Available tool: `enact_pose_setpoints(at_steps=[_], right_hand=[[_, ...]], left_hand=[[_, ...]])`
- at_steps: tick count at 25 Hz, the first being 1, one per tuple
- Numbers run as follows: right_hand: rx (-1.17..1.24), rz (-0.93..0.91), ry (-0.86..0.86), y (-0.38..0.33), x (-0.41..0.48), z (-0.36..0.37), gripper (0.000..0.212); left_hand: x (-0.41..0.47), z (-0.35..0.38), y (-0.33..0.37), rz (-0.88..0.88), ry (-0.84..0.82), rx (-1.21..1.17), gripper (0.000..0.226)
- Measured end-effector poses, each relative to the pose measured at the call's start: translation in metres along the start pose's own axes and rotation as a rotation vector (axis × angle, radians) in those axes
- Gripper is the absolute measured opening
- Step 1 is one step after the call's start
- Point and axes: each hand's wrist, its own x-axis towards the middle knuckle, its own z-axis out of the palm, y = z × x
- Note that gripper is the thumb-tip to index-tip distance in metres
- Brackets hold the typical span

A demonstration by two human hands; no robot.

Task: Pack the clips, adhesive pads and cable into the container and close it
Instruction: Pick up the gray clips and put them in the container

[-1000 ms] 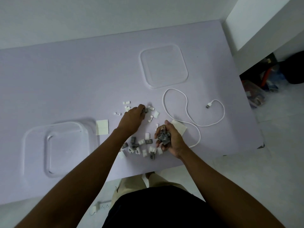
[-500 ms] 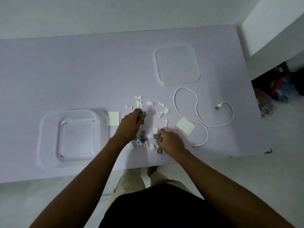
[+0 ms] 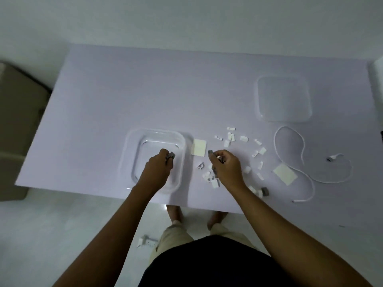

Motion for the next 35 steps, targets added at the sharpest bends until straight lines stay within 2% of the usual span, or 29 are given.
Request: enact_pose_setpoints(at_steps=[4, 7, 12, 15, 17, 19, 23, 25, 28, 31, 35], right_hand=[[0.168, 0.129, -0.107, -0.036, -0.010, 0.066, 0.025], [0.257, 0.233, -0.116, -0.047, -0.015, 0.105, 0.032], [0.303, 0.325, -0.105, -0.046, -0.018, 0.146, 0.027], [0.291, 0.399, -0.108, -0.041, -0.020, 0.165, 0.026], [0.281, 0.452, -0.112, -0.039, -0.020, 0.174, 0.026], [0.275, 0.500, -0.122, -0.035, -0.019, 0.181, 0.026], [0.194, 0.557, -0.143, -0.030, -0.022, 0.196, 0.025], [0.159, 0.561, -0.160, -0.031, -0.024, 0.204, 0.024], [0.034, 0.534, -0.228, -0.036, -0.026, 0.219, 0.022], [-0.186, 0.431, -0.328, -0.036, -0.026, 0.236, 0.025], [-0.420, 0.197, -0.412, -0.034, -0.028, 0.240, 0.029]], left_hand=[[0.003, -0.014, -0.066, -0.021, -0.212, 0.388, 0.021], [0.016, -0.020, -0.089, 0.056, -0.384, 0.624, 0.024], [0.032, -0.026, -0.103, 0.275, -0.501, 0.798, 0.029], [0.031, -0.029, -0.115, 0.374, -0.451, 0.799, 0.026], [0.031, -0.038, -0.117, 0.426, -0.379, 0.722, 0.025], [0.033, -0.050, -0.115, 0.442, -0.261, 0.523, 0.022], [0.038, -0.070, -0.126, 0.383, 0.100, 0.128, 0.017], [0.042, -0.068, -0.137, 0.252, 0.249, -0.045, 0.024], [0.048, -0.052, -0.143, -0.035, 0.136, -0.349, 0.038], [0.049, -0.036, -0.150, -0.062, 0.114, -0.438, 0.033], [0.050, -0.035, -0.150, -0.060, 0.135, -0.484, 0.034]])
